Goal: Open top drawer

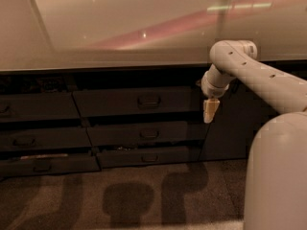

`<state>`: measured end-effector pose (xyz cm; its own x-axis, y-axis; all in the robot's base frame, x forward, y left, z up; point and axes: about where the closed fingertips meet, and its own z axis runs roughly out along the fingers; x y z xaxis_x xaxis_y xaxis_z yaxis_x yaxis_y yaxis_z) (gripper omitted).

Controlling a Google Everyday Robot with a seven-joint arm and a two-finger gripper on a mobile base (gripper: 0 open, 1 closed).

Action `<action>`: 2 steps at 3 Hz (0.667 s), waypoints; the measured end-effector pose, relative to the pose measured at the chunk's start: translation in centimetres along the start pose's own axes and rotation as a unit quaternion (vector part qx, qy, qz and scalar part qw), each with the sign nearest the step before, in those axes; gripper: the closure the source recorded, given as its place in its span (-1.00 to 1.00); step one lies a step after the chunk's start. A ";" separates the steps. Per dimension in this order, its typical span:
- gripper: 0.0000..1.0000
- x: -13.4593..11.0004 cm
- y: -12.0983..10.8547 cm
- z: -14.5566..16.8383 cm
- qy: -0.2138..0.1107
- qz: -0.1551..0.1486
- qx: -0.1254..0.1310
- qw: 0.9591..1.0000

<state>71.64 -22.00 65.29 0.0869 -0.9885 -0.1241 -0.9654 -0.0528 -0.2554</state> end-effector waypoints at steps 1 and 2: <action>-1.00 1.5 0.5 1.7 -0.005 0.011 -0.017 1.000; -0.64 1.6 0.5 1.9 -0.006 0.011 -0.017 1.000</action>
Offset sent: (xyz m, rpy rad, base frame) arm 0.0004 -0.0112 -0.0167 0.0105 0.0309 -0.0117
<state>71.73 -23.32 63.16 0.0678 -0.9878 -0.1403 -0.9751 -0.0359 -0.2190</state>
